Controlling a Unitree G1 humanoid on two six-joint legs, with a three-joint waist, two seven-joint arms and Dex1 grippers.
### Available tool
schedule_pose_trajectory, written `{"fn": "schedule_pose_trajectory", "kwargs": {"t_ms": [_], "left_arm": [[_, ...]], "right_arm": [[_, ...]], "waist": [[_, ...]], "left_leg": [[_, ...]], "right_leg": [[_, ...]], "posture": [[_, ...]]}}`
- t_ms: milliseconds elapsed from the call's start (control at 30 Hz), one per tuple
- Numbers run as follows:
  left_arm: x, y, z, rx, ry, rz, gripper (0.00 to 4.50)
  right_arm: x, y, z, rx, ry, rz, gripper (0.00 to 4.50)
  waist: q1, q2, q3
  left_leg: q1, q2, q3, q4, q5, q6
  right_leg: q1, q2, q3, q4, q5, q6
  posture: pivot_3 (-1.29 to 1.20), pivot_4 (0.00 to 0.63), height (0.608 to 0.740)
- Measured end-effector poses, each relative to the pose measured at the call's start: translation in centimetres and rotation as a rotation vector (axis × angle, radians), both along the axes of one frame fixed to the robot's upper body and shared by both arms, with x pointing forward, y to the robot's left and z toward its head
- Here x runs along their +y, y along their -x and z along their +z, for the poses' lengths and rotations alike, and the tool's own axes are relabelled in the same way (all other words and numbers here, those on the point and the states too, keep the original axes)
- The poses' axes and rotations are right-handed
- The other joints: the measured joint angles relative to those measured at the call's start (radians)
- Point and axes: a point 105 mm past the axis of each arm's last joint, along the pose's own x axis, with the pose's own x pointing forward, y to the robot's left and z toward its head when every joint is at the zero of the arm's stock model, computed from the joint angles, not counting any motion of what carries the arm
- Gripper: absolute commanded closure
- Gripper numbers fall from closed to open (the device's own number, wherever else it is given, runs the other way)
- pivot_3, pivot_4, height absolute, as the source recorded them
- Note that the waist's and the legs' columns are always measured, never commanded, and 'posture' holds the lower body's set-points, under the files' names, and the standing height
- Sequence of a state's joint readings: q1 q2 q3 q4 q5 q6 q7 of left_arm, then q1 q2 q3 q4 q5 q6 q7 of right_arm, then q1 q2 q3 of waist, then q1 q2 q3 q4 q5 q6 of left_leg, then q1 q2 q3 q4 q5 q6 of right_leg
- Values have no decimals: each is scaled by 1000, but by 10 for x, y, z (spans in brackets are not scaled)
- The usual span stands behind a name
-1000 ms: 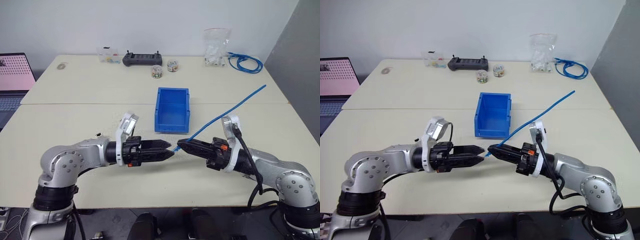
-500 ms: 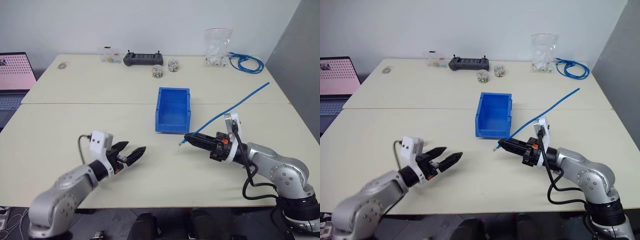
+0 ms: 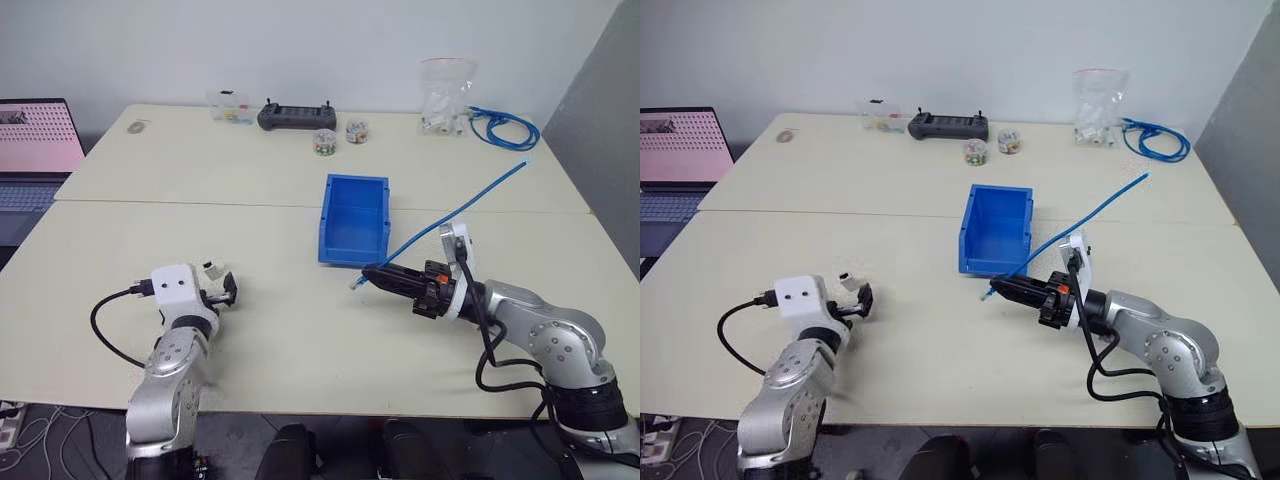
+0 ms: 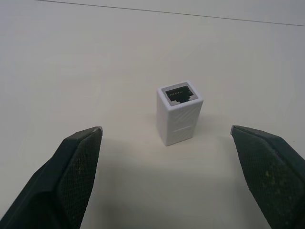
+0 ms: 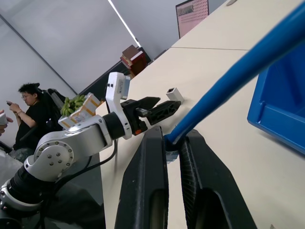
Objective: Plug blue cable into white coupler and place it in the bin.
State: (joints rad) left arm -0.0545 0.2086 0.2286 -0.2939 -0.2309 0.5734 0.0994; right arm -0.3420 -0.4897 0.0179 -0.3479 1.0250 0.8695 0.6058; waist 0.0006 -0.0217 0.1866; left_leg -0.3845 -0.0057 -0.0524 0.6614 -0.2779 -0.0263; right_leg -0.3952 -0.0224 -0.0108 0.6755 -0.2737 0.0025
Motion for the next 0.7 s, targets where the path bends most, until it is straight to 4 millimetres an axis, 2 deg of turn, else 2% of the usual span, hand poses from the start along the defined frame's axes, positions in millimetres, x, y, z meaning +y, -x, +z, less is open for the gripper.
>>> {"fn": "schedule_pose_trajectory", "kwargs": {"t_ms": [167, 400, 533, 700], "left_arm": [[-5, -12, 1, 4, -16, 10, 0], [-1, -16, -4, 33, -42, 45, 0], [-2, -16, -5, 39, -45, 42, 649], [-2, -17, -6, 43, -48, 39, 1772]], "right_arm": [[0, 0, 0, -1, 2, -1, 4429], [0, 0, -1, 4, 7, 0, 4429], [1, 0, -1, 6, 9, 2, 4429], [0, 0, -1, 4, 8, -1, 4429]], "waist": [[-1, 0, 0], [-2, 0, 0], [-2, 0, 0], [-2, 0, 0]], "left_leg": [[0, 0, 0, 0, 0, 0], [0, 0, 0, 0, 0, 0], [0, 0, 0, 0, 0, 0], [0, 0, 0, 0, 0, 0]], "right_leg": [[0, 0, 0, 1, 0, 0], [0, 0, 0, 1, 0, 0], [0, 0, 0, 1, 0, 0], [0, 0, 0, 1, 0, 0]], "posture": [[0, 150, 740], [0, 150, 740], [0, 150, 740], [0, 150, 740]]}}
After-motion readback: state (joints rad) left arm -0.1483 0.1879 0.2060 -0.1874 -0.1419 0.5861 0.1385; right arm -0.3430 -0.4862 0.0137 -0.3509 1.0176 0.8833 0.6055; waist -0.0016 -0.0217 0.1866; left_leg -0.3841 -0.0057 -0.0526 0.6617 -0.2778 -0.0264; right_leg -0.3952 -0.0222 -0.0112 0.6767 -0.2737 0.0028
